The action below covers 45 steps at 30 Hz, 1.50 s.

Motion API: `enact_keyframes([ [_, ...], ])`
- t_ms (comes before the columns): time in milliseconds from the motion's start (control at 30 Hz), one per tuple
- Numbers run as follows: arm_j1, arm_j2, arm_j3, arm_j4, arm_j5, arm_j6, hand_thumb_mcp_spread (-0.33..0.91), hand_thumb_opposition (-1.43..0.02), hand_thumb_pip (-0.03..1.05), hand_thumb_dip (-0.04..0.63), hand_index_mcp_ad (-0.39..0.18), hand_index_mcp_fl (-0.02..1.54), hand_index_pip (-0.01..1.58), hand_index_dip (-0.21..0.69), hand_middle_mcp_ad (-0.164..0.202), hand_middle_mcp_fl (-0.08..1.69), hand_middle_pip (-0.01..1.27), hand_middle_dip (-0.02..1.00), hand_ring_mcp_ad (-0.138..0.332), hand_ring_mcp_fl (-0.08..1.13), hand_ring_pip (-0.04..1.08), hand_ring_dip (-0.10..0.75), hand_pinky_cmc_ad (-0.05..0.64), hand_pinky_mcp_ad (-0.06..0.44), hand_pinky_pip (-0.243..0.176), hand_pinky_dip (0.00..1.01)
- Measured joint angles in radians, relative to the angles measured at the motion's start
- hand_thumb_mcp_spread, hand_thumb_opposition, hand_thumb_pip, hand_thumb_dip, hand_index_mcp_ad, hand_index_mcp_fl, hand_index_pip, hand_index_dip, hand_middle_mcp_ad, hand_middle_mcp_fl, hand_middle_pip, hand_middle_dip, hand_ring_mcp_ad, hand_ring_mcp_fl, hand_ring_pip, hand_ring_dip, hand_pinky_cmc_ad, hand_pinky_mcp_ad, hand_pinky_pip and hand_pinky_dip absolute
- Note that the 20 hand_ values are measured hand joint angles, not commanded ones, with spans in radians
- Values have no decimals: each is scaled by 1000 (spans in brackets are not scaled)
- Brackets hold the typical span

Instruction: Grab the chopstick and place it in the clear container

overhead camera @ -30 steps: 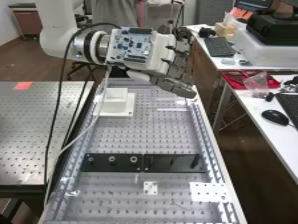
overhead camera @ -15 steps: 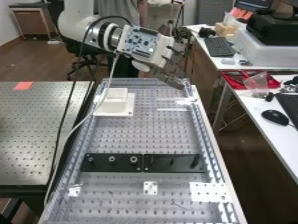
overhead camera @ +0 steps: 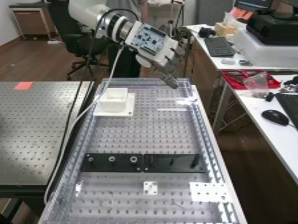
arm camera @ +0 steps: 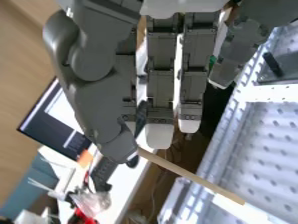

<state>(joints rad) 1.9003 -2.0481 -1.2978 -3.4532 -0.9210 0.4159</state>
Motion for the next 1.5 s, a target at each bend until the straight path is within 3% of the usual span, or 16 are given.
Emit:
enact_keyframes([
  [233,0,-47,68,-75,-55,24,712,-922,503,265,-126,581,1396,-37,58,829,836,717,84,696,188,581,476,248,87,190],
  [633,-17,-139,221,-296,-109,21,710,-922,503,265,-127,595,1381,-37,51,831,834,717,82,691,208,581,476,265,89,190],
  [1067,-35,-208,323,-372,-169,43,710,-920,503,265,-127,595,1377,-37,49,829,838,717,82,684,239,572,476,265,94,195],
  [1500,-51,-307,467,-520,-199,21,709,-923,503,265,-129,597,1363,-35,49,829,838,717,82,688,253,571,476,265,98,195],
])
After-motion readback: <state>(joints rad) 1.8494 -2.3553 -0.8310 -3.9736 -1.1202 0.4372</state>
